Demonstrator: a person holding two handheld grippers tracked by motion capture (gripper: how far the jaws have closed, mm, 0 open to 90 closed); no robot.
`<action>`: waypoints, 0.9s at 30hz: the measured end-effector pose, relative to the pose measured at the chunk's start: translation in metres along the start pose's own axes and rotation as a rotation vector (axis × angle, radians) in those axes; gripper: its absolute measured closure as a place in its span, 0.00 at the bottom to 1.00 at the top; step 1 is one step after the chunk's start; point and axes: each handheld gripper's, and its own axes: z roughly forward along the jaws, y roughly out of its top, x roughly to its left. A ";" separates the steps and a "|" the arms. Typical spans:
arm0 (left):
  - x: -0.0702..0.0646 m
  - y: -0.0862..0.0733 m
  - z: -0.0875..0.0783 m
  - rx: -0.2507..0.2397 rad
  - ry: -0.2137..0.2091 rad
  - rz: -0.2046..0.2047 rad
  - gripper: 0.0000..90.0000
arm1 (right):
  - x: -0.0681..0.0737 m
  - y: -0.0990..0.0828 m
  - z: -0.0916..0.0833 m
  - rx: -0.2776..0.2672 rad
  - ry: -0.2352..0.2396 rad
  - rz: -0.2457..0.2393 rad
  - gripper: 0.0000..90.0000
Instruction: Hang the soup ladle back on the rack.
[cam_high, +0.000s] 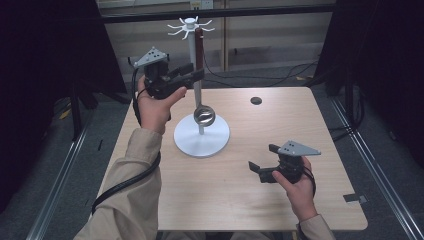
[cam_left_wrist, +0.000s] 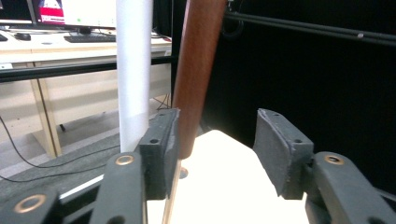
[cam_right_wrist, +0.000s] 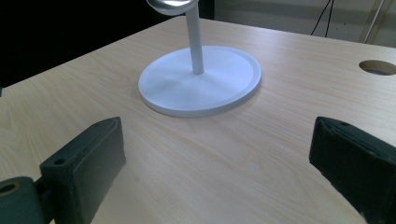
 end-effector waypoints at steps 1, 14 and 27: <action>-0.001 -0.001 -0.001 0.000 0.001 -0.005 0.52 | 0.001 0.001 0.000 -0.003 0.001 -0.001 0.03; -0.002 -0.016 -0.022 0.001 0.030 -0.025 0.39 | 0.002 0.002 -0.001 -0.004 0.004 -0.012 0.03; -0.001 -0.046 -0.030 0.029 0.051 -0.047 0.27 | 0.000 0.002 -0.002 -0.002 0.007 -0.009 0.03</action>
